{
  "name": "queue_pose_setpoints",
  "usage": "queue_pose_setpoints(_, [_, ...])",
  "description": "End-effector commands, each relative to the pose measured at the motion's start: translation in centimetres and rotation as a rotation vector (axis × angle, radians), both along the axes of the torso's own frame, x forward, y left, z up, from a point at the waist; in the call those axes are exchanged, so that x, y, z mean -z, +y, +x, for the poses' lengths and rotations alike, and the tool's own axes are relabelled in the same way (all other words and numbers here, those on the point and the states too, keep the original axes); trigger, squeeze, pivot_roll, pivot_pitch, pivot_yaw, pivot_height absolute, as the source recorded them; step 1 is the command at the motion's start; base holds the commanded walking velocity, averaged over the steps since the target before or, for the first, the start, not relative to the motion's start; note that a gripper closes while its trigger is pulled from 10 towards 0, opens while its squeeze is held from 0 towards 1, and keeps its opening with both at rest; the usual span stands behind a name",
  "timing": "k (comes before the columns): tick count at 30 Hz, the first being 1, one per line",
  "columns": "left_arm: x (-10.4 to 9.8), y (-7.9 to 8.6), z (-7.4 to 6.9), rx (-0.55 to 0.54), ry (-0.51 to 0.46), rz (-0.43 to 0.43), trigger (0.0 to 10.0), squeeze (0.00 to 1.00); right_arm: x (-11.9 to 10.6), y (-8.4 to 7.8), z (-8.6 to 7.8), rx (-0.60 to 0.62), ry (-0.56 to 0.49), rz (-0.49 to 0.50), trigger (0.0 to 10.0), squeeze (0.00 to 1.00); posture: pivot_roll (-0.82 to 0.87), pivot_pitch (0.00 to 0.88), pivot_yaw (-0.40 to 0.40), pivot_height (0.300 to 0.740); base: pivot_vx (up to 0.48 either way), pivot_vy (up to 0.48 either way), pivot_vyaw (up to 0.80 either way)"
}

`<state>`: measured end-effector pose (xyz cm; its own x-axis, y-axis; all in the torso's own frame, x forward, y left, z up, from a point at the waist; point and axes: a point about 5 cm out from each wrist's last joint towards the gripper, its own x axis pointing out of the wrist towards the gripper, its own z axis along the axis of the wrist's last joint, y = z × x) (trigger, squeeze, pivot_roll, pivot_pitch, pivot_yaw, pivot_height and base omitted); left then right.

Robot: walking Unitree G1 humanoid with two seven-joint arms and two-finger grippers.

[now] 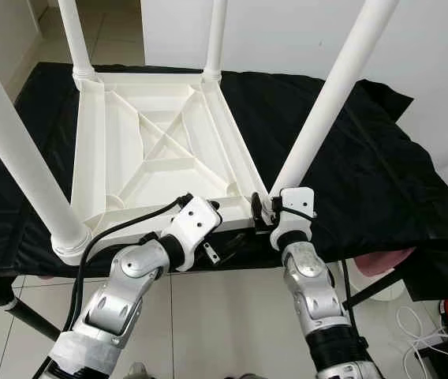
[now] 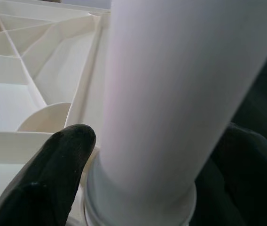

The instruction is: Building children table

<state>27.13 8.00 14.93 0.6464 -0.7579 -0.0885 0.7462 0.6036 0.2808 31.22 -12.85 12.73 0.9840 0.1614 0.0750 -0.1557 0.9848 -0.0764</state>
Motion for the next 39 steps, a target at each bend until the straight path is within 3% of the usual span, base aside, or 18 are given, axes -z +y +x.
queue_pose_setpoints(1, [0.3, 0.1, 0.0, -0.033, 0.003, -0.007, 10.0, 0.0, -0.1, -0.3, 0.0, -0.05, 0.011, 0.021, 10.0, 1.0, 0.03, 0.027, -0.099, 0.74, 0.0, 0.0, 0.0])
queue_pose_setpoints(2, [0.4, 0.1, -0.1, -0.033, 0.005, -0.01, 10.0, 0.0, -0.2, -0.5, 0.0, -0.133, 0.013, -0.001, 10.0, 0.0, 0.03, 0.023, -0.098, 0.74, 0.0, 0.0, 0.0])
queue_pose_setpoints(10, [0.7, -0.5, -0.9, -0.028, 0.036, -0.048, 10.0, 0.0, -0.9, -2.9, 0.6, -0.416, 0.01, -0.132, 10.0, 0.0, 0.03, 0.009, -0.097, 0.74, 0.0, 0.0, 0.0])
queue_pose_setpoints(15, [0.8, -0.7, -1.0, -0.019, 0.042, -0.046, 10.0, 0.0, -0.9, -3.1, 1.3, -0.521, 0.019, -0.19, 10.0, 0.0, 0.03, 0.0, -0.098, 0.74, 0.0, 0.0, 0.0])
queue_pose_setpoints(25, [0.6, -1.0, -1.1, -0.017, 0.039, -0.055, 10.0, 0.0, 0.2, -2.6, 2.5, -0.619, 0.09, -0.213, 9.8, 0.0, 0.05, 0.0, -0.095, 0.74, 0.0, 0.0, 0.0])
queue_pose_setpoints(26, [0.6, -1.1, -1.1, -0.016, 0.037, -0.055, 10.0, 0.0, 0.7, -2.4, 2.7, -0.613, 0.112, -0.235, 2.2, 0.0, 0.05, 0.0, -0.1, 0.74, 0.0, 0.0, 0.0])
queue_pose_setpoints(28, [0.6, -1.1, -1.1, -0.016, 0.036, -0.055, 10.0, 0.0, 1.0, -2.4, 2.9, -0.609, 0.125, -0.25, 2.2, 0.0, 0.05, 0.0, -0.1, 0.74, 0.0, 0.0, 0.0])
queue_pose_setpoints(29, [0.5, -1.1, -1.0, -0.016, 0.034, -0.056, 10.0, 0.0, 1.0, -2.3, 3.0, -0.612, 0.133, -0.226, 0.0, 0.0, 0.05, 0.0, -0.103, 0.74, 0.0, 0.0, 0.0])
queue_pose_setpoints(39, [0.3, -1.3, -0.7, -0.024, 0.025, -0.062, 10.0, 0.0, 1.3, -2.4, 3.2, -0.621, 0.127, -0.189, 0.0, 0.0, 0.05, 0.0, -0.102, 0.74, 0.0, 0.0, 0.0])
